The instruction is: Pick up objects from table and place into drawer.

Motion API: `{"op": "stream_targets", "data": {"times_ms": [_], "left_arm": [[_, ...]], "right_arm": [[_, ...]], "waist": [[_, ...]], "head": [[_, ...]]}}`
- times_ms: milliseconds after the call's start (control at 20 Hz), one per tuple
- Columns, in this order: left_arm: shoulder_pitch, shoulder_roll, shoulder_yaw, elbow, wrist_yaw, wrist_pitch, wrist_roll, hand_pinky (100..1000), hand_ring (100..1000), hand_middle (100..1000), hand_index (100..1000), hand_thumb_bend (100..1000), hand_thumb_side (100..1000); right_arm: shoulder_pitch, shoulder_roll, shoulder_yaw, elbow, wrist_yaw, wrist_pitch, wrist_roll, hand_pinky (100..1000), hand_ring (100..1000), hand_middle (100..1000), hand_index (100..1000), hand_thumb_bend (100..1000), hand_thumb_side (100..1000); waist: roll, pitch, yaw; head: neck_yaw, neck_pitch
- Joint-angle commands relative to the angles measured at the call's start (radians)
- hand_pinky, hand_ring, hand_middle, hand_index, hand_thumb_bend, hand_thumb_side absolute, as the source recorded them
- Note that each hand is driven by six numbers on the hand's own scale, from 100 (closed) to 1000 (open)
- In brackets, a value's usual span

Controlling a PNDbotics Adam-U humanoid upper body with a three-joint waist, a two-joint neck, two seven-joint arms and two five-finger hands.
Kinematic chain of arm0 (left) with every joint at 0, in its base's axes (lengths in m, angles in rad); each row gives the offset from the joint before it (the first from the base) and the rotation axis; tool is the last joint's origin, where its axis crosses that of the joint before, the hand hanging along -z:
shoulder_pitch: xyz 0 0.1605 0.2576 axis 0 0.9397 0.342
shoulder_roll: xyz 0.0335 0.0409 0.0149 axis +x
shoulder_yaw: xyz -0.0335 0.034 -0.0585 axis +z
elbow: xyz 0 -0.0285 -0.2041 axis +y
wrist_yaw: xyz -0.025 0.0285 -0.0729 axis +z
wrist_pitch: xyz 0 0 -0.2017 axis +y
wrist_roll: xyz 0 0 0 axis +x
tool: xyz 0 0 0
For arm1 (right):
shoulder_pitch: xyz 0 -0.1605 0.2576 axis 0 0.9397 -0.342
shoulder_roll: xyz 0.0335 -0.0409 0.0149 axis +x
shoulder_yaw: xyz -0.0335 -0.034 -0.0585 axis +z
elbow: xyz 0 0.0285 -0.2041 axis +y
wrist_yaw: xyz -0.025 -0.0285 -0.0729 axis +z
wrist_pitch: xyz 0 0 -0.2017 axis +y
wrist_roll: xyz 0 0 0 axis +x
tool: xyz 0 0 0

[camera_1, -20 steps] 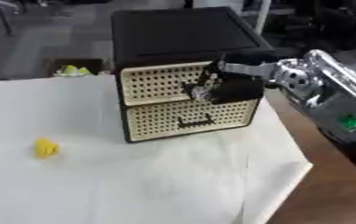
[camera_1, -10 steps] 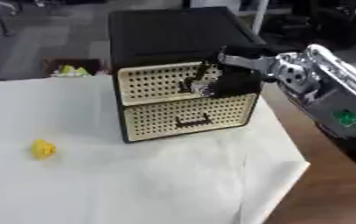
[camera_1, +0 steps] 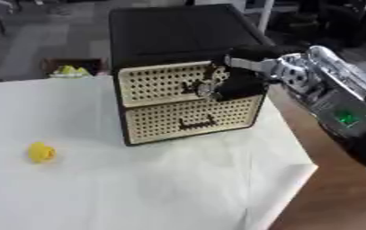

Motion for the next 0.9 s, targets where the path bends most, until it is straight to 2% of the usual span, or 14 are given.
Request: {"op": "stream_targets", "data": {"times_ms": [50, 400, 900], "left_arm": [[-0.016, 0.017, 0.004, -0.018, 0.003, -0.003, 0.000, 782, 893, 870, 908, 100, 1000], [-0.022, 0.016, 0.003, -0.018, 0.004, -0.005, -0.002, 782, 893, 870, 909, 100, 1000], [-0.025, 0.014, 0.002, -0.018, 0.005, -0.006, -0.003, 783, 894, 871, 909, 100, 1000]], "right_arm": [[-0.024, -0.025, 0.000, 0.020, -0.002, 0.006, 0.014, 100, 100, 100, 847, 202, 929], [-0.050, -0.017, 0.020, 0.055, -0.017, 0.005, 0.019, 100, 100, 100, 843, 204, 927], [-0.064, -0.013, 0.034, 0.089, 0.005, -0.013, 0.022, 100, 100, 100, 851, 193, 913]], "waist": [[0.000, -0.014, 0.003], [0.000, -0.008, 0.007], [-0.001, 0.003, 0.013]], "head": [[-0.005, -0.007], [-0.008, -0.014], [-0.007, -0.028]]}}
